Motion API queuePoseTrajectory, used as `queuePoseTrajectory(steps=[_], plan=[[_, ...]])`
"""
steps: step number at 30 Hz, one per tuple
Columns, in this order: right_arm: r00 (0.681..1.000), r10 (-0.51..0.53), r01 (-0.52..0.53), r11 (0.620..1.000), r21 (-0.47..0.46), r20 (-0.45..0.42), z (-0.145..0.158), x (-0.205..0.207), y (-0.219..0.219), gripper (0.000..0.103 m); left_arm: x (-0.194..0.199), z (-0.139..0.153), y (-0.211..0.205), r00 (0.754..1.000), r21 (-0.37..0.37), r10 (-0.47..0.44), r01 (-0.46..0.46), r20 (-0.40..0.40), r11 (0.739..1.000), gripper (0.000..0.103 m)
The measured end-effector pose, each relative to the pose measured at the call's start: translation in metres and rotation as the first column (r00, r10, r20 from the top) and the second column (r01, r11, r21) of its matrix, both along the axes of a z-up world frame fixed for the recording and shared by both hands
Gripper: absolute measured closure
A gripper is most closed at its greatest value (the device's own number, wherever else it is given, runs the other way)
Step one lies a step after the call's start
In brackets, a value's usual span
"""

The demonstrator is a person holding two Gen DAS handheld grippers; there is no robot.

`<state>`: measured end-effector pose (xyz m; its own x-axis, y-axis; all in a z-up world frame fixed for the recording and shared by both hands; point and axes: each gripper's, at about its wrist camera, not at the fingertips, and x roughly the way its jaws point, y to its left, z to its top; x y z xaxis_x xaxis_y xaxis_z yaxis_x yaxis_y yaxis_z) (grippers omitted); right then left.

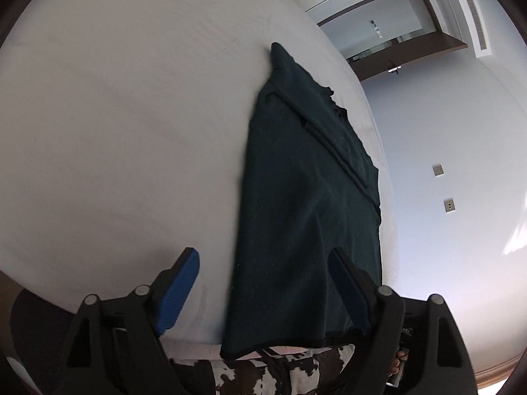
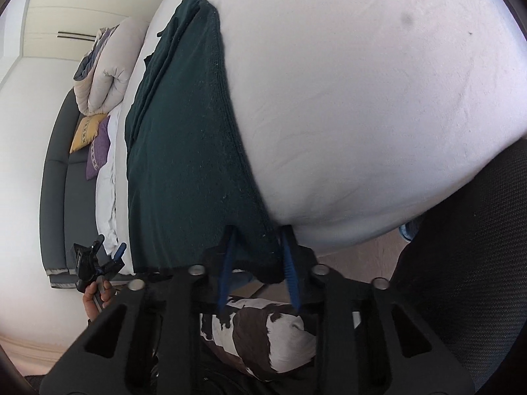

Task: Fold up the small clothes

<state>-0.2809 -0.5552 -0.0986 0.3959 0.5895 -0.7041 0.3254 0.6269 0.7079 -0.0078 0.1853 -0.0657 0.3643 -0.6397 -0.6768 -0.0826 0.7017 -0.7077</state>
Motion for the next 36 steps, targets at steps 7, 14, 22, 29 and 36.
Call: queuePoseTrajectory(steps=[7,14,22,29,36], plan=[[0.997,-0.052,0.052,0.999,0.002,0.050,0.021,-0.004,-0.010,0.096,-0.032,-0.029,-0.002,0.996,-0.028,0.026,-0.028,-0.081,0.999,0.018],[0.990,-0.075,0.073,0.997,0.022,0.121,0.056,-0.010,-0.023,0.096,-0.047,-0.041,-0.030,0.995,-0.005,-0.024,0.024,-0.095,1.000,0.031],[0.989,-0.076,0.072,0.997,0.035,0.129,0.059,-0.010,-0.023,0.096,-0.050,-0.051,-0.018,0.990,-0.033,-0.052,0.048,-0.134,0.998,0.080],[0.987,-0.064,0.062,0.998,0.018,0.150,0.067,-0.010,-0.019,0.096,-0.053,-0.042,-0.041,0.984,-0.051,-0.154,0.149,-0.093,0.987,0.098],[0.979,-0.072,0.071,0.997,0.011,0.192,0.086,-0.013,-0.018,0.096,-0.041,0.013,-0.009,0.998,-0.144,-0.054,0.060,0.043,0.988,0.098]])
